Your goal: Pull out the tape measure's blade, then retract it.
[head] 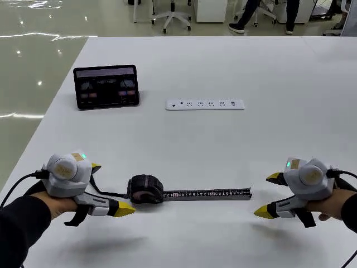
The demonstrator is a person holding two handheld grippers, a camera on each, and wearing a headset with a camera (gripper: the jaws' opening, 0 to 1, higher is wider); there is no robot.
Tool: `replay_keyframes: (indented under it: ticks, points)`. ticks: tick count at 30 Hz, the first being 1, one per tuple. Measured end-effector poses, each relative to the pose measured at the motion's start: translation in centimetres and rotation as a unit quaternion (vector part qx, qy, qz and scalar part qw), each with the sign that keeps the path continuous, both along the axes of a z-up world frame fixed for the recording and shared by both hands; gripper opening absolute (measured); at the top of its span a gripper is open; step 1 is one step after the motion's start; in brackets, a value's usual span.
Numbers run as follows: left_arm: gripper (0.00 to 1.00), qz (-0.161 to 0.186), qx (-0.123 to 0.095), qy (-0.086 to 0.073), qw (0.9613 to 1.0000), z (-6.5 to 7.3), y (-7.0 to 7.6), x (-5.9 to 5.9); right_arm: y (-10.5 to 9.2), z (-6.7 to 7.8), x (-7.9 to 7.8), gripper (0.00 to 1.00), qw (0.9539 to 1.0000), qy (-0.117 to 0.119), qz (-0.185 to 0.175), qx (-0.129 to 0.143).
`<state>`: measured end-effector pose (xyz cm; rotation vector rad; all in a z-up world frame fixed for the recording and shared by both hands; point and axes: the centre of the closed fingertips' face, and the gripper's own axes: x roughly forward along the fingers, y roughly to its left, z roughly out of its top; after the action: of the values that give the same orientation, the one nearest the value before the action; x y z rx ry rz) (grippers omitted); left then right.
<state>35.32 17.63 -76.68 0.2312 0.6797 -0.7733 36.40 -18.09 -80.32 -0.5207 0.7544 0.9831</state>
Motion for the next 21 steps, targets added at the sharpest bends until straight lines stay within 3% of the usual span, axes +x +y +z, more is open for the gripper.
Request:
replay_keyframes:
  ticks: [5,8,11,16,21]
  points:
    - [1.00,0.026,-0.015,-0.013,0.9995,0.5,1.1,-1.6,-0.9,0.9,-1.9,0.70,0.9994,-0.012,-0.023,0.024]
    - [1.00,0.064,-0.053,0.010,0.9965,0.4,1.8,-2.7,-1.6,1.1,-3.4,0.72,0.9992,-0.019,-0.023,0.027]
    - [1.00,0.072,-0.042,-0.009,0.9965,0.6,2.6,-3.0,-2.1,1.6,-4.5,0.76,0.9984,-0.019,-0.036,0.040]
    - [1.00,0.080,-0.049,-0.018,0.9955,1.4,2.8,-4.1,-2.9,2.3,-5.9,0.80,0.9973,-0.028,-0.050,0.046]
    - [1.00,0.074,-0.041,-0.028,0.9961,1.6,3.1,-5.7,-4.1,3.3,-6.8,0.84,0.9950,-0.040,-0.073,0.056]
